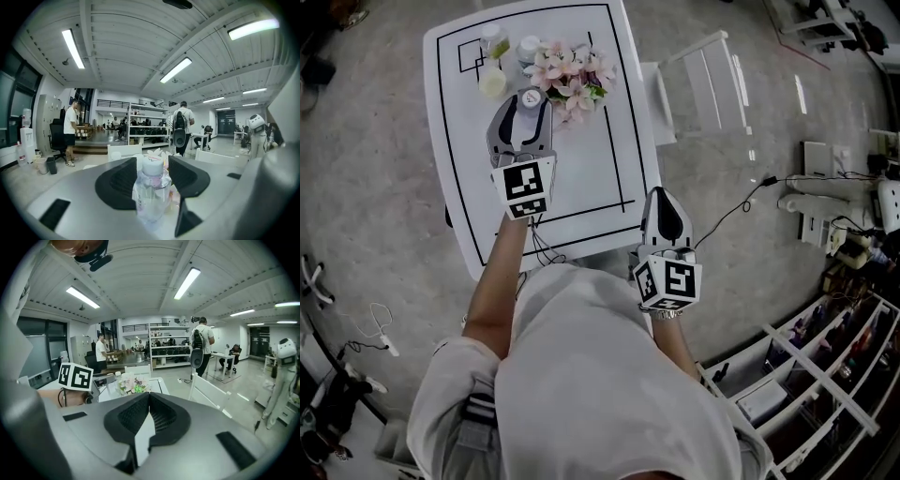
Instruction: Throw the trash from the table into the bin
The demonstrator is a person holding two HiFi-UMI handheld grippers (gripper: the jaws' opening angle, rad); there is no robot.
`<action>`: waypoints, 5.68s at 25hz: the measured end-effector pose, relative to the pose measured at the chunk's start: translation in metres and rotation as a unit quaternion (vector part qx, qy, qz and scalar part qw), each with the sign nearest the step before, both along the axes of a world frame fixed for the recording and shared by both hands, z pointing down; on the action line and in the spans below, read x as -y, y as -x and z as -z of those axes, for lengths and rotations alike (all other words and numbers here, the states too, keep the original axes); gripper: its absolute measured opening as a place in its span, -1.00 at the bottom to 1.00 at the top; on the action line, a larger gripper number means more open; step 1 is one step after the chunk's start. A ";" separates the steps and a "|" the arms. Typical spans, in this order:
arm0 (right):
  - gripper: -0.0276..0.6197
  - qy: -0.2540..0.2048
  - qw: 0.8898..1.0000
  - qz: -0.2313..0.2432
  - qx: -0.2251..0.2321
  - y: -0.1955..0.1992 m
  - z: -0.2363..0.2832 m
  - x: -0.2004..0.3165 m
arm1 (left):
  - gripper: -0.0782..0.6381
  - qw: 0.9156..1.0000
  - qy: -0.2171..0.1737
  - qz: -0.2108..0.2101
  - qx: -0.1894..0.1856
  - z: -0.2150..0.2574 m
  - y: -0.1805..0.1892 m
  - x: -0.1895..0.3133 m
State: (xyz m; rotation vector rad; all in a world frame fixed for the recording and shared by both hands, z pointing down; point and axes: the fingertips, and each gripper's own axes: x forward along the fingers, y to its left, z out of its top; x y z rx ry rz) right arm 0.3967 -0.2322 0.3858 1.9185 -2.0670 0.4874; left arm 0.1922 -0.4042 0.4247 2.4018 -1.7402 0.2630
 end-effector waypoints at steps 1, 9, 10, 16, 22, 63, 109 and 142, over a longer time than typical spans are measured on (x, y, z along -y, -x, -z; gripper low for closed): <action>-0.88 0.000 1.000 -0.006 -0.001 -0.003 -0.002 -0.001 | -0.18 1.000 0.000 0.000 0.000 -0.002 0.000 0.002; -0.88 -0.002 1.000 -0.025 0.005 -0.025 -0.007 -0.024 | -0.39 1.000 -0.030 0.000 -0.002 0.021 -0.001 -0.015; -0.88 -0.006 1.000 -0.020 0.007 -0.024 -0.006 -0.025 | -0.39 0.999 -0.036 0.003 -0.001 0.027 -0.001 -0.020; -0.88 -0.030 0.999 0.035 0.022 -0.009 0.003 -0.038 | -0.39 0.998 -0.060 0.033 -0.004 0.056 0.015 -0.069; -0.88 -0.038 0.994 0.095 0.037 0.002 0.006 -0.070 | -0.39 0.995 -0.070 0.076 -0.011 0.081 0.035 -0.147; -0.88 -0.022 0.975 0.219 0.042 0.475 -0.021 -0.122 | -0.39 0.996 0.008 0.082 -0.022 -0.003 0.455 -0.318; -0.88 0.076 0.954 0.284 0.061 0.582 -0.460 -0.132 | -0.38 0.966 0.256 0.041 0.001 -0.636 0.433 -0.335; -0.88 -0.071 0.965 0.245 0.066 0.530 0.011 -0.170 | -0.76 0.994 -0.049 -0.037 -0.095 0.056 0.387 -0.333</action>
